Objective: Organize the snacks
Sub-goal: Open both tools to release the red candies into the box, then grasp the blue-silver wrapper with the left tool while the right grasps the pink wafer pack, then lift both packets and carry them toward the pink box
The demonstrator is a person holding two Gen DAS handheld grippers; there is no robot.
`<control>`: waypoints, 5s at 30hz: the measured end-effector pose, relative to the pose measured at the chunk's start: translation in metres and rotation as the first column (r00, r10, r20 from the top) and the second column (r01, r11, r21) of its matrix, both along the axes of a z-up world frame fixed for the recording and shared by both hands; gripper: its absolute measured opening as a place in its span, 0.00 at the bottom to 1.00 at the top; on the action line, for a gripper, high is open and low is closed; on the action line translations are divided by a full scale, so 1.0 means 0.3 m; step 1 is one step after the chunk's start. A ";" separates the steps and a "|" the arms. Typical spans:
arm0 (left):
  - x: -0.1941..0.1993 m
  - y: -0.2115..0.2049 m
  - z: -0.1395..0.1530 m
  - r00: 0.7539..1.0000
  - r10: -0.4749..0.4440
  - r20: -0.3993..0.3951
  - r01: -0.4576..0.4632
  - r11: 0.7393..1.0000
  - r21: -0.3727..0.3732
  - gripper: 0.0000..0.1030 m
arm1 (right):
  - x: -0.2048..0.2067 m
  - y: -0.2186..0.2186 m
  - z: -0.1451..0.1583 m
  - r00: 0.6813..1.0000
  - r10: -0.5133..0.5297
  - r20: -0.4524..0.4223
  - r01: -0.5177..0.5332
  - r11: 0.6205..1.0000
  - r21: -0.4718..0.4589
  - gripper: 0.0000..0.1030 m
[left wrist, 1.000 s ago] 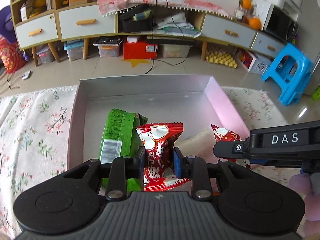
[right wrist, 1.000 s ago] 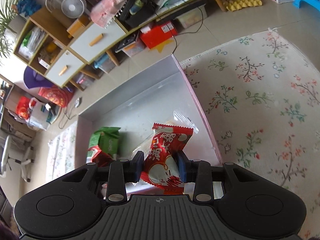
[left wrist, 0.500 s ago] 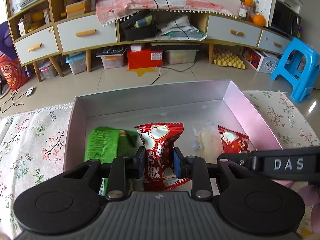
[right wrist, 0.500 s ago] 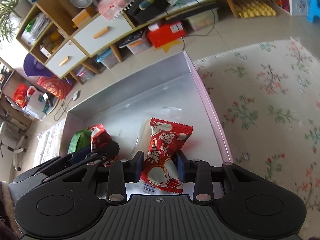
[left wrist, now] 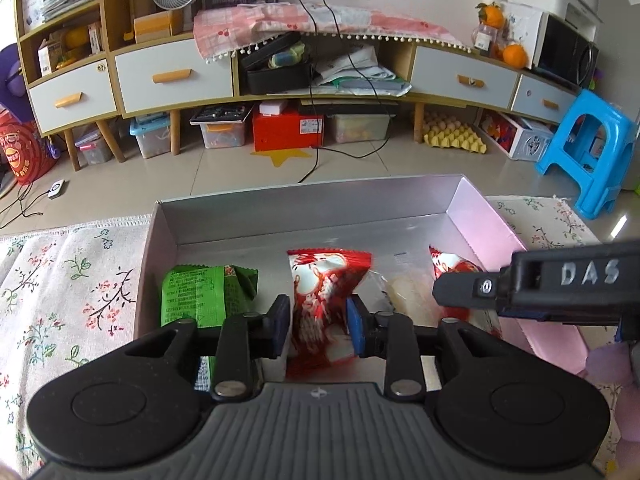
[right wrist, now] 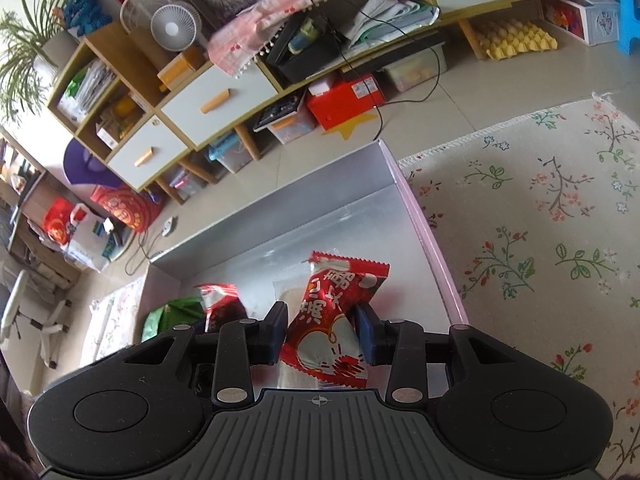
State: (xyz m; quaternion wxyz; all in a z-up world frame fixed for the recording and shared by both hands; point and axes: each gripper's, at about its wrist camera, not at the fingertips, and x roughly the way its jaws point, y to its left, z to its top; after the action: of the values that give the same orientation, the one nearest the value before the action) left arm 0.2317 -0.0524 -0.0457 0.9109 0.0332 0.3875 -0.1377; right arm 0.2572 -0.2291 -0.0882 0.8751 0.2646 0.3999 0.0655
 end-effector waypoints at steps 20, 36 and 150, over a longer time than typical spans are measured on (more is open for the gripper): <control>-0.179 0.026 0.126 0.999 -0.033 0.013 0.033 0.999 -0.022 0.83 | -0.193 0.014 0.214 0.999 0.022 0.029 -0.020 0.998 -0.063 0.73; -0.366 0.093 0.161 0.999 -0.002 -0.034 0.002 1.000 -0.016 0.99 | -0.410 0.040 0.290 0.999 0.038 -0.015 -0.040 0.986 -0.160 0.82; -0.528 0.118 0.100 0.983 -0.176 -0.056 0.167 0.975 -0.144 0.09 | -0.551 0.010 0.181 0.975 0.209 -0.076 -0.215 0.973 -0.087 0.31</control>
State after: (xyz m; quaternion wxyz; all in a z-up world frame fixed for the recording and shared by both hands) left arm 0.0731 -0.0170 -0.0158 0.8820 -0.0019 0.4035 -0.2435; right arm 0.0919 -0.2260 -0.0340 0.8609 0.1805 0.4574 0.1305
